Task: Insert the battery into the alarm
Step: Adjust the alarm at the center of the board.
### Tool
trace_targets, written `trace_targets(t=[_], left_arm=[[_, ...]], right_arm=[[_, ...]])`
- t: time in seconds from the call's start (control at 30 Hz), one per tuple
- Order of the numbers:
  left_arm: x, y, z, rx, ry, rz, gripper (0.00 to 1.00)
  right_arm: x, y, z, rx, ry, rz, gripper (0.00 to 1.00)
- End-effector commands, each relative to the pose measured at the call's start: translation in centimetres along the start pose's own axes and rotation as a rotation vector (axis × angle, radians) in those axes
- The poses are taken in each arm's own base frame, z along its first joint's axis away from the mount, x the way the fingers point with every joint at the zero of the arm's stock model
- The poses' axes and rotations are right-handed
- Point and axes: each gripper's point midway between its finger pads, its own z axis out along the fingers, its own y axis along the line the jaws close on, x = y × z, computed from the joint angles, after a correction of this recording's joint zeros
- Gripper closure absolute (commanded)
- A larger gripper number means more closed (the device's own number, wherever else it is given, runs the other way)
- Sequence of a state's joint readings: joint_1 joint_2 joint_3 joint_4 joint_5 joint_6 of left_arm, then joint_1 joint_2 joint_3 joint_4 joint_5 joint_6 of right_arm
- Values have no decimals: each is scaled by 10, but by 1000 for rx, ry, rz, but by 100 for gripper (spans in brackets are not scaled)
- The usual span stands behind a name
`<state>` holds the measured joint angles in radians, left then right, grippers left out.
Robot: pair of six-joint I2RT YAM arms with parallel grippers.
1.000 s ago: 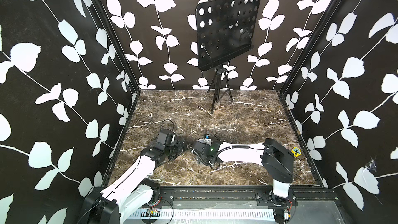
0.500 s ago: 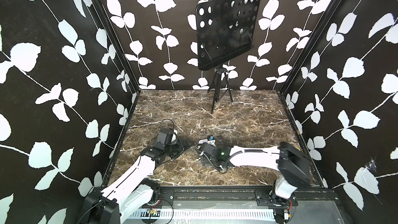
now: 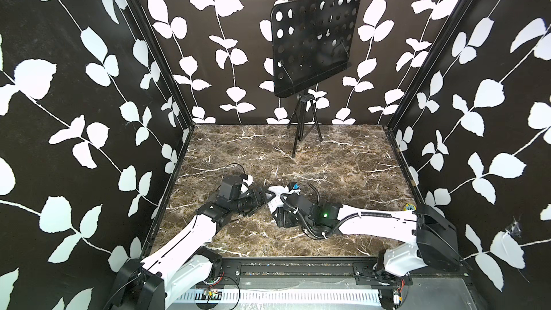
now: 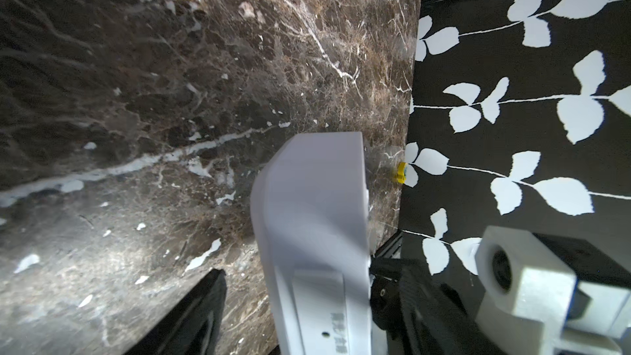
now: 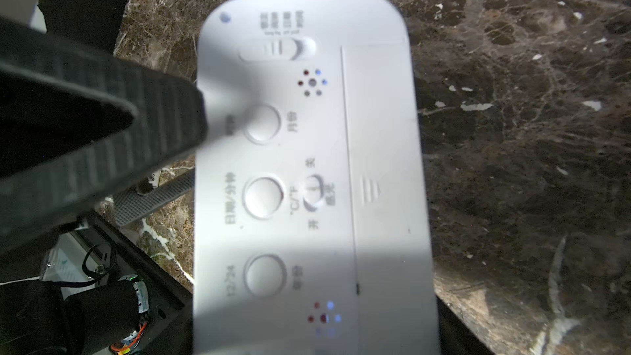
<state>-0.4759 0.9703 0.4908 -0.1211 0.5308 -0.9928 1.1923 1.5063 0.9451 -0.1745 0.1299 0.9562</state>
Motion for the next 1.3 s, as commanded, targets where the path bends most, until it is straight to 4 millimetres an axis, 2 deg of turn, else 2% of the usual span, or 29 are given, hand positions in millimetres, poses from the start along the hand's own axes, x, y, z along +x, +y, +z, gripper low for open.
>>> trace_targets(t=[0.0,0.27,0.47,0.5,0.57,0.6,0.67,0.7,0.83,0.9,1.0,1.13,1.27], left_arm=[[-6,-7,1,22,-31,5,28],[-11,-11,3,38,-57,-1,44],[-12,-15,2,45,-53,0,66],[-13,-14,1,33,-58,6,69],[-13,-11,-3,-7,-61,20,75],[-14,-7,-6,-48,-69,28,78],[-17,1,-14,-129,-90,51,82],[-19,6,-19,-182,-97,64,83],[-19,29,-38,-426,-57,129,93],[-18,38,-45,-562,-14,179,94],[-16,50,-49,-752,73,239,94],[-21,53,-53,-949,142,311,94],[-34,47,-52,-1081,152,375,95]], right_arm=[[-27,33,-13,-109,-84,2,49],[-28,46,-14,-176,-75,17,49],[-28,48,-15,-186,-79,20,47],[-28,45,-15,-177,-77,23,43],[-29,35,-16,-130,-82,48,22],[-30,29,-17,-107,-85,58,15],[-32,19,-26,-73,-107,78,7],[-32,11,-32,-51,-119,93,1],[-36,-33,-63,76,-189,140,1],[-39,-53,-79,141,-209,139,1],[-40,-99,-101,322,-207,154,1],[-36,-155,-125,503,-181,227,1],[-35,-182,-143,555,-198,251,1]])
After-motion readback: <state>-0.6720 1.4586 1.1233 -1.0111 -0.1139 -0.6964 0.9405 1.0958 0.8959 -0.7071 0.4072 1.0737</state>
